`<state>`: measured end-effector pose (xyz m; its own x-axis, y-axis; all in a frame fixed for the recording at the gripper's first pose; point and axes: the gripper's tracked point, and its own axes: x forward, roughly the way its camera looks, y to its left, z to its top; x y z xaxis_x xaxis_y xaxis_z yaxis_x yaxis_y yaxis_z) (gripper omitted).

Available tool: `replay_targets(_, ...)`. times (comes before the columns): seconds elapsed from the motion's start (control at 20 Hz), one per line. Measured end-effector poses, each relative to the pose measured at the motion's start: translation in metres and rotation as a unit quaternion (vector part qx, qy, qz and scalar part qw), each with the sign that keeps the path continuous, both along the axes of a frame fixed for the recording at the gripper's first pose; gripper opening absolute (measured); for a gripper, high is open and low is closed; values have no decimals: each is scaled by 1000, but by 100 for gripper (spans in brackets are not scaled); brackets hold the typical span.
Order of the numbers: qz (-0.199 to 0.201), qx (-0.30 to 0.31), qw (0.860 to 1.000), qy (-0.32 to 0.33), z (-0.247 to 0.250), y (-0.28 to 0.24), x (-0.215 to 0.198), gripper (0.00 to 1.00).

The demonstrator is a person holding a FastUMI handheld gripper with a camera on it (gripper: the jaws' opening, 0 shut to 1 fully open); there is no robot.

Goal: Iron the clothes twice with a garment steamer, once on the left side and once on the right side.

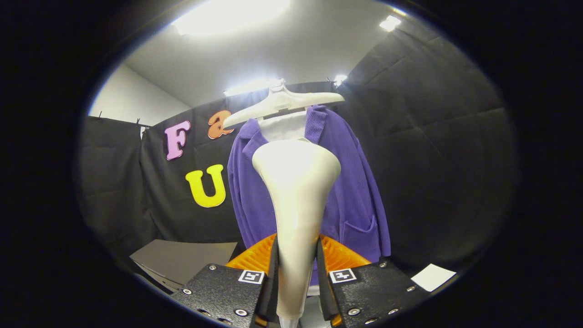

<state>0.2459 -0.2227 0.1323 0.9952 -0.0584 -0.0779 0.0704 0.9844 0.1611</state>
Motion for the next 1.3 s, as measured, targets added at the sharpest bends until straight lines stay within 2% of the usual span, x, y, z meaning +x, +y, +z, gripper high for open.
replay_targets(0.25,-16,13,999,-35,36,-13,26,37)
replay_targets(0.7,-67,30,993,-94,63,-45,93,37)
replay_targets(1.0,-104,42,991,-75,42,-73,137,38)
replay_targets(1.3,-112,50,992,-32,-5,-89,139,38)
